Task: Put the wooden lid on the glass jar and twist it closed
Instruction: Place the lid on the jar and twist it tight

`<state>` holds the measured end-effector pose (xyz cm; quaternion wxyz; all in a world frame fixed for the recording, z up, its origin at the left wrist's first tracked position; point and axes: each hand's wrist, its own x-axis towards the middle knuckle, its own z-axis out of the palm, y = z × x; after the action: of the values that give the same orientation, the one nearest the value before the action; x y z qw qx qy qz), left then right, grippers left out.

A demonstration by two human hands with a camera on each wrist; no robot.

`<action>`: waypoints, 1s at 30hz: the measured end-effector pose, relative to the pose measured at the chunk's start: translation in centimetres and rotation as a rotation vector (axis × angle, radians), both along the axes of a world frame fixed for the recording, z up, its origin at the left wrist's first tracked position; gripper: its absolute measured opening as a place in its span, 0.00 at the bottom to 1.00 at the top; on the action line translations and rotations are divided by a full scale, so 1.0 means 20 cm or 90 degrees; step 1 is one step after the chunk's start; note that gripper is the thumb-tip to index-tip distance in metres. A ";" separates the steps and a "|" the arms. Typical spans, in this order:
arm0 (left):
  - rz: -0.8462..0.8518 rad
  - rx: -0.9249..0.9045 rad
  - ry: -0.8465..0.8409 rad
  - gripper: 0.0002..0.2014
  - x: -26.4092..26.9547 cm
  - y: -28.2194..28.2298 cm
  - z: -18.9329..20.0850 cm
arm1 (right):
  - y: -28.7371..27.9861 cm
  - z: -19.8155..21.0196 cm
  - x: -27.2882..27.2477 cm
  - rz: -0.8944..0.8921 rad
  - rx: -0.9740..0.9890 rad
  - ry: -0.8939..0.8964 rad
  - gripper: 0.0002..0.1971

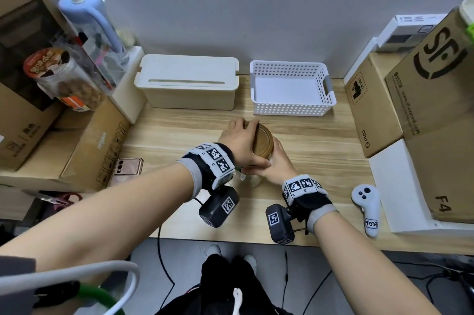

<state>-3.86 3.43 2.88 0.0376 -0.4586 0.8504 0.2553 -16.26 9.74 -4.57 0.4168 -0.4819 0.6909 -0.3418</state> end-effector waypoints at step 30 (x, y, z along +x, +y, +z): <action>-0.056 0.032 0.036 0.53 0.03 -0.05 -0.02 | -0.07 -0.11 -0.04 0.022 0.008 -0.057 0.65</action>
<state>-3.36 2.45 2.58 0.0365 -0.4127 0.8636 0.2874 -17.00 8.41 -6.82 0.4561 -0.4753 0.6655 -0.3509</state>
